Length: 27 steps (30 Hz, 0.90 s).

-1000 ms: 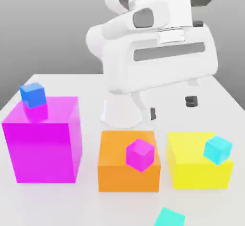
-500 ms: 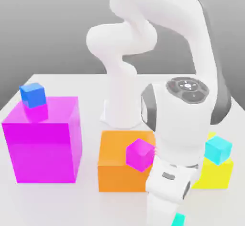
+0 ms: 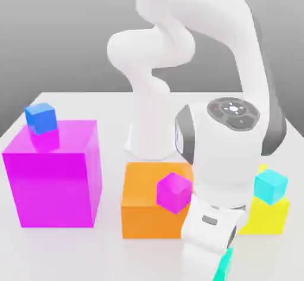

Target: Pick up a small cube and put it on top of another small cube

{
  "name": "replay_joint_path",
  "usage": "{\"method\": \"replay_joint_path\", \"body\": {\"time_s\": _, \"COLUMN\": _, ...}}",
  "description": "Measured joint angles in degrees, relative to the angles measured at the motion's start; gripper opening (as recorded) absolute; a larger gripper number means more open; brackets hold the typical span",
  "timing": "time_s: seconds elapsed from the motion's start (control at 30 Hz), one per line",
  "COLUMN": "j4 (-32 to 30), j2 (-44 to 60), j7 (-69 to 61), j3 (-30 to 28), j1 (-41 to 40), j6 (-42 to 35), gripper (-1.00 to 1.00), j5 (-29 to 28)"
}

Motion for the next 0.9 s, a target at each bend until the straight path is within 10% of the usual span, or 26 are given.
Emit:
{"method": "replay_joint_path", "body": {"time_s": 0.6, "j4": -19.45, "j2": -36.06, "j7": 7.81, "j3": 0.18, "j1": -4.63, "j6": -16.28, "gripper": -1.0, "j5": -6.33}}
{"method": "replay_joint_path", "body": {"time_s": 0.77, "j4": -23.38, "j2": -31.1, "j7": 8.17, "j3": 0.05, "j1": -4.92, "j6": -7.29, "gripper": -1.0, "j5": -6.72}}
{"method": "replay_joint_path", "body": {"time_s": 0.8, "j4": -23.89, "j2": -29.87, "j7": 8.14, "j3": 0.02, "j1": -4.94, "j6": -5.55, "gripper": 1.0, "j5": -6.71}}
{"method": "replay_joint_path", "body": {"time_s": 0.9, "j4": -23.89, "j2": -29.87, "j7": 8.14, "j3": 0.02, "j1": -4.94, "j6": -5.55, "gripper": 1.0, "j5": -6.71}}
